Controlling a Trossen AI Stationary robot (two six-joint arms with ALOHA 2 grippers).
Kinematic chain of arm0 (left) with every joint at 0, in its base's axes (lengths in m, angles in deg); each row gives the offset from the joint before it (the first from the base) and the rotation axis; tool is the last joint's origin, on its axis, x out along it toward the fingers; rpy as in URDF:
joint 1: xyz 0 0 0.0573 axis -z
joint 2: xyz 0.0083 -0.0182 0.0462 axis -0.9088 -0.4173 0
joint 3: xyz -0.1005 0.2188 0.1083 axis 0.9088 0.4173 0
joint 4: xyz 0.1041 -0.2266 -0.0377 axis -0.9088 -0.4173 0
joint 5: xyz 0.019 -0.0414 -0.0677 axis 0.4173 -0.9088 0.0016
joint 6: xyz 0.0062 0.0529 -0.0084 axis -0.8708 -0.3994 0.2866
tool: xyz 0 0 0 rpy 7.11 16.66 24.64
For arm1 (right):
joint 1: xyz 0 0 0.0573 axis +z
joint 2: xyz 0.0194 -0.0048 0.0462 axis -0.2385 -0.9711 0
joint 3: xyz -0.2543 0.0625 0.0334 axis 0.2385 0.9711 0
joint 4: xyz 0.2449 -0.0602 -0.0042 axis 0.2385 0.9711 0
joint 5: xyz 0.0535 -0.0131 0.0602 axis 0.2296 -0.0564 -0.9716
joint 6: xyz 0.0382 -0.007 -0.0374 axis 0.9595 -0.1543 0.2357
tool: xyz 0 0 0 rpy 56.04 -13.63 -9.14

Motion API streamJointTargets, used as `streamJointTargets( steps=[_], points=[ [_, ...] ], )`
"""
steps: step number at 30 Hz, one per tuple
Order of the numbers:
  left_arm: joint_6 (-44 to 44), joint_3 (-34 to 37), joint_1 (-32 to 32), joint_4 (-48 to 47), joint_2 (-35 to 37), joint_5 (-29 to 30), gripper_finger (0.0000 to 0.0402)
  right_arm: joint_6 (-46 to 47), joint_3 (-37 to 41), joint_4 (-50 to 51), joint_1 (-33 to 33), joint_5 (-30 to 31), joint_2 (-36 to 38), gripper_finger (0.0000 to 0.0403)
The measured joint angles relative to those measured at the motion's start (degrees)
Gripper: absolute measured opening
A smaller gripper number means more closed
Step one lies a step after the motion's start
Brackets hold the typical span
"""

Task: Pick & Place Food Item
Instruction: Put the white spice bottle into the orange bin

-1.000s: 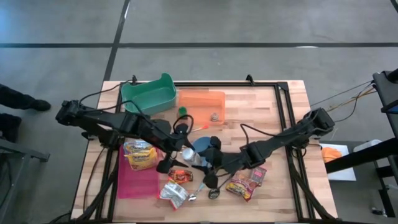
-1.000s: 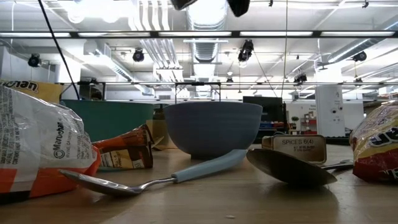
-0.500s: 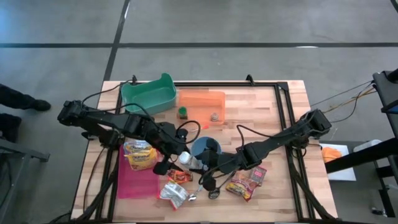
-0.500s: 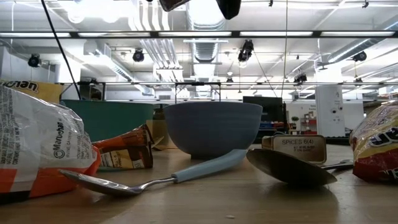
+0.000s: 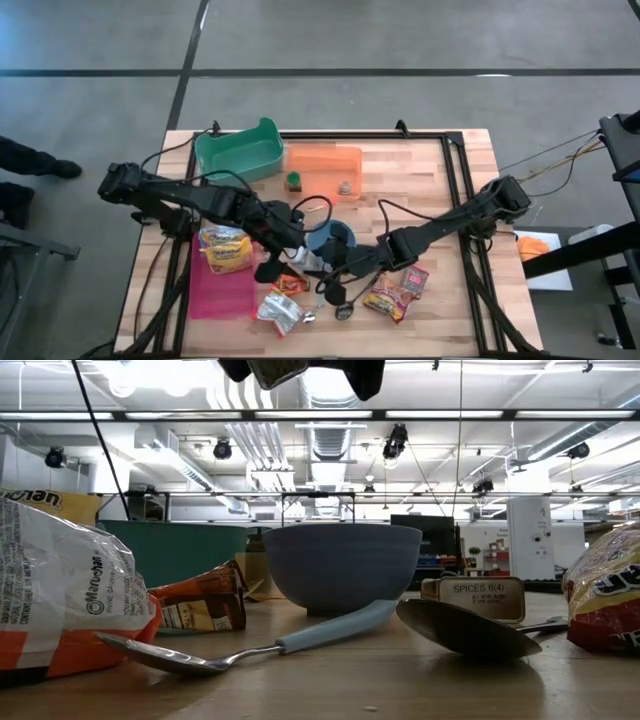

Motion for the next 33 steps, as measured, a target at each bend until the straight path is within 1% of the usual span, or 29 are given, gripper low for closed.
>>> streamJointTargets(
  steps=[10, 14, 16, 18, 21, 25, 26, 30, 33],
  points=[
    [0.2, -0.2, 0.0, -0.5, -0.2, 0.0, 0.0328, 0.4, -0.1, 0.6, -0.9, -3.2, -0.6, 0.0193],
    [0.0, -0.2, 0.0, -0.6, -0.1, -0.2, 0.0325, 0.4, -0.1, 1.1, -0.9, -3.6, -0.6, 0.0193],
    [0.0, -0.2, 0.0, -0.8, -0.1, -0.5, 0.0314, 0.4, -0.1, 1.6, -0.9, -3.8, -0.6, 0.0193],
    [0.0, -0.2, -0.1, -0.8, -0.2, -0.7, 0.0294, 0.3, -0.1, 1.9, -0.9, -4.0, -0.6, 0.0193],
    [0.0, -0.2, -0.1, -0.8, -0.2, -0.7, 0.0255, 0.3, -0.1, 1.7, -0.9, -5.1, -0.6, 0.0193],
    [0.2, -0.2, -0.1, -1.1, -0.2, 0.5, 0.0202, 2.4, -0.1, 1.9, -0.9, -4.4, -0.6, 0.0193],
    [0.5, -0.2, -0.1, -1.1, -0.1, 0.8, 0.0197, 2.9, -0.1, 2.1, -1.0, -4.3, -0.6, 0.0193],
    [0.3, -0.2, -0.1, -1.5, -0.1, 1.1, 0.0197, 2.7, -0.1, 2.1, -1.0, -4.4, -0.6, 0.0193],
    [-0.2, -0.2, -0.1, -2.1, -0.1, 1.1, 0.0196, 1.5, -0.1, 2.0, -1.0, -4.6, -0.7, 0.0217]
  ],
)
